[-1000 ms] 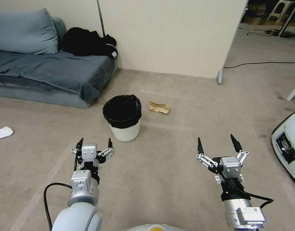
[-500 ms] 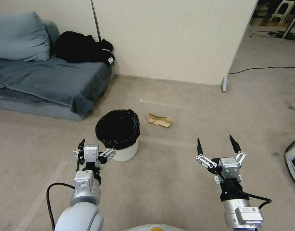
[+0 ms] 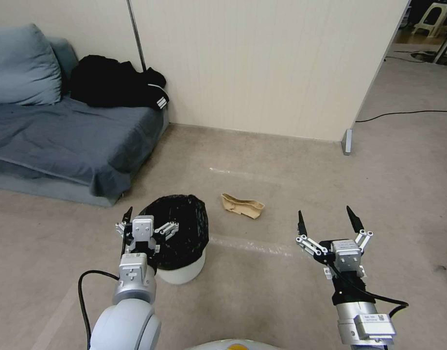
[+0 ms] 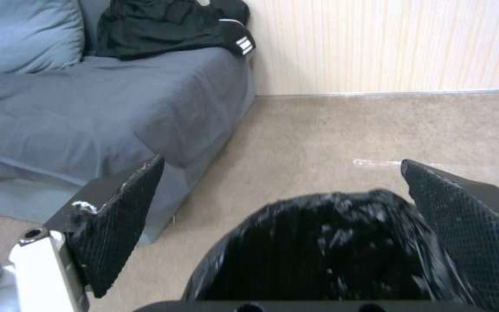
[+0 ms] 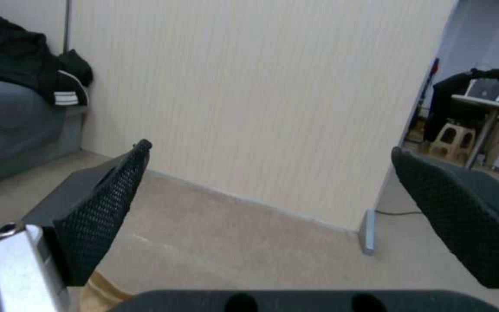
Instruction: Pick up the trash bin, then pick up the garbage from the floor and place it into the trash bin.
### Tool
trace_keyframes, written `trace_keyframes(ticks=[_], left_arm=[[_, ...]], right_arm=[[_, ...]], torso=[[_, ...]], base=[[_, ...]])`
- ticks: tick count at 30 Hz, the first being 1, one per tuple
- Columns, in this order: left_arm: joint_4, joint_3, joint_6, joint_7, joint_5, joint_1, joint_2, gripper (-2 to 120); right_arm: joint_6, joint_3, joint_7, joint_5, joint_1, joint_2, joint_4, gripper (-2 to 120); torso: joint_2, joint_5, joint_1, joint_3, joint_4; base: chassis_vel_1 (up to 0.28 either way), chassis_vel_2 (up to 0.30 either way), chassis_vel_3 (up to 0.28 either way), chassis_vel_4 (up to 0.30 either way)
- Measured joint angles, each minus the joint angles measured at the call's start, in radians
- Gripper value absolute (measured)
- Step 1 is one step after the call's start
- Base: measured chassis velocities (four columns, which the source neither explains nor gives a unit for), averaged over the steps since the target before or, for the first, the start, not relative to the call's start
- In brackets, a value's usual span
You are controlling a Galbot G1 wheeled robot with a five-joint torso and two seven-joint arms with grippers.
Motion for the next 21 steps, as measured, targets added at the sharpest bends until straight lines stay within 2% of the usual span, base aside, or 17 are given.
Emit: trace_keyframes(ticks=[7,16,21], left_arm=[[-0.001,-0.002,0.003,-0.001,0.001,0.009,0.002,100],[-0.017,-0.035,0.012,0.003,-0.015,0.023,0.006,100],[-0.013,-0.065,0.023,0.004,-0.034,0.007,0.001,100]], right_arm=[[0.032,0.005,0.012,-0.008,0.007,0.0,-0.017,100],[0.031,0.002,0.021,-0.014,0.008,0.0,-0.02,100],[-0.003,-0.018,0.055,-0.035,0.013,0.0,-0.027,100]], torso=[[0.0,0.0001,0.0,0.0,-0.0001],[0.0,0.0,0.0,0.0,0.0],[0.0,0.0001,0.0,0.0,0.0]], base=[[-0.089,0.098,0.097,-0.092],[0.0,0.0,0.0,0.0],[0.0,0.0,0.0,0.0]])
